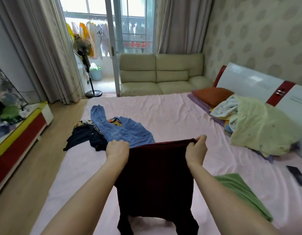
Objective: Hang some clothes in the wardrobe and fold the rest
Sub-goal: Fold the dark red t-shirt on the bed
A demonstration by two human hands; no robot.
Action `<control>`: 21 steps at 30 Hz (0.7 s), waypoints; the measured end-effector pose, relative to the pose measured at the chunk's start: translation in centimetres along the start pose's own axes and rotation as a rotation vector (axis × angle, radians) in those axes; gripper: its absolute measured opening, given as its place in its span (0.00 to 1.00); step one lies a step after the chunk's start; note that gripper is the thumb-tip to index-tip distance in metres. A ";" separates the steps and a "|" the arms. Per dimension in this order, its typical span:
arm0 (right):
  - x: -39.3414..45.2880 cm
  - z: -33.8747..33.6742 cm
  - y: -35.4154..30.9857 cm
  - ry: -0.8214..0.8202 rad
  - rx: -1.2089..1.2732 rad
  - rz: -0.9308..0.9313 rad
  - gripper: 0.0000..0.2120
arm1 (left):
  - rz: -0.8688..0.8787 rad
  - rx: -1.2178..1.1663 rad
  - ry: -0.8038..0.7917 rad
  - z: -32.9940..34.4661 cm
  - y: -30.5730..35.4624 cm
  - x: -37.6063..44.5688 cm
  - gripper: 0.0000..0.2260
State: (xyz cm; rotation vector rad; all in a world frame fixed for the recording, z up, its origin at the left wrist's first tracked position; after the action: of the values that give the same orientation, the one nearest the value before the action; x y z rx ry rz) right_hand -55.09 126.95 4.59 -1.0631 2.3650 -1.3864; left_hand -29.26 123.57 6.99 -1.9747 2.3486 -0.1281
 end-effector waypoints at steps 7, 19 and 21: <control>8.5 7.9 -0.7 -0.167 -0.105 -0.194 0.09 | -0.099 -0.038 0.045 0.6 0.0 9.9 0.14; 20.0 9.6 -8.0 -0.115 -0.031 -0.409 0.08 | -0.140 -0.072 0.192 -5.8 -0.2 20.2 0.12; 18.9 9.8 -5.9 -0.140 -0.046 -0.386 0.08 | -0.101 -0.061 0.151 -3.5 0.4 19.3 0.13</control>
State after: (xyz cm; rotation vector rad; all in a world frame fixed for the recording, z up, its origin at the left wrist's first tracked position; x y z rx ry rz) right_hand -60.96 105.86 7.47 -1.6397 2.1794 -1.3206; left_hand -33.38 104.73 10.44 -2.1869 2.3676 -0.2211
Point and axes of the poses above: each hand's wrist, its own x-axis towards the middle knuckle, its own z-axis out of the palm, y = z × x, the point moved 3 cm from there along x, towards the middle knuckle, and after that the axes turned 11 degrees about -x, right-handed, at the moved point
